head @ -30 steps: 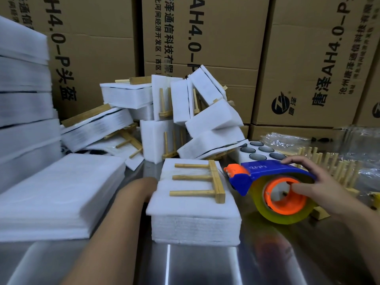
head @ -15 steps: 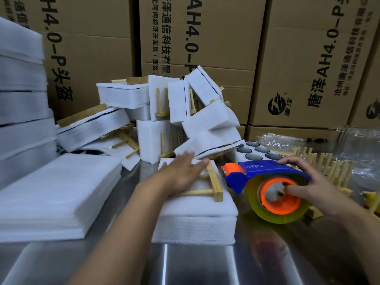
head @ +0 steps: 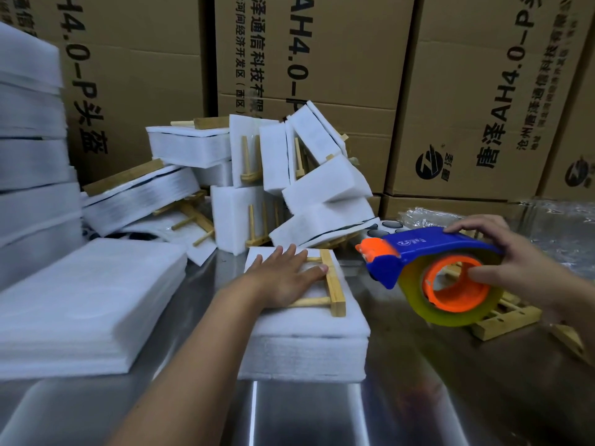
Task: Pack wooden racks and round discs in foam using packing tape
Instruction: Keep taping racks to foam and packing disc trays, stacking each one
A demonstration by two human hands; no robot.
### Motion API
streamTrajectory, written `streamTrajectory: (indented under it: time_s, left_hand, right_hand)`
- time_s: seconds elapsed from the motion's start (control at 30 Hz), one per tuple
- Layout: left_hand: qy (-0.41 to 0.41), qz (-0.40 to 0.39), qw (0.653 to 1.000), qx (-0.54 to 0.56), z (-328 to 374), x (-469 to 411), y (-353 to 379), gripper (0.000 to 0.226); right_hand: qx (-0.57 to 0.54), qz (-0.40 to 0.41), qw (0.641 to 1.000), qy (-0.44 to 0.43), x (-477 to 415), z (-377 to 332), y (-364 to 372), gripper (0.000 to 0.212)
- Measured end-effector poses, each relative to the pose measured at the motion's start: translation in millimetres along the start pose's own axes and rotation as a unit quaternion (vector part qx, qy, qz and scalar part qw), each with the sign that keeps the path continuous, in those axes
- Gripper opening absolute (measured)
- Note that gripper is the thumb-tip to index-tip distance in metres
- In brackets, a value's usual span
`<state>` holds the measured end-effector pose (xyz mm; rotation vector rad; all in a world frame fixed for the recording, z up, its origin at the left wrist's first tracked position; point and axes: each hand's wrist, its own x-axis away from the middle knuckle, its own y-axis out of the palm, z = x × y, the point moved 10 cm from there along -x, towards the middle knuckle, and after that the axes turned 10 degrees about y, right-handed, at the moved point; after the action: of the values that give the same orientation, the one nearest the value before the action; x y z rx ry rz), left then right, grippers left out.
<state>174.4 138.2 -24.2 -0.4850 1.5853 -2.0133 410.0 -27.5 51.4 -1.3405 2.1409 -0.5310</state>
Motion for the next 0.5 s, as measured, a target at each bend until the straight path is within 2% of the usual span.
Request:
streamTrajectory:
  time_s: [0.23,0.33,0.5]
  left_hand:
    - [0.003,-0.002,1.000,-0.001,2,-1,0,0.069]
    - [0.002,0.002,1.000,0.012,2,0,-1,0.071]
    - [0.006,0.006,1.000,0.014,4,2,-2,0.071]
  right_hand:
    - [0.125,-0.012,0.992,0.026,-2,9,-30,0.084]
    - [0.205,-0.033,0.978,0.021,-2,6,-17,0.091]
    - [0.314,-0.097,0.945,0.002,-4,-7,18,0.090]
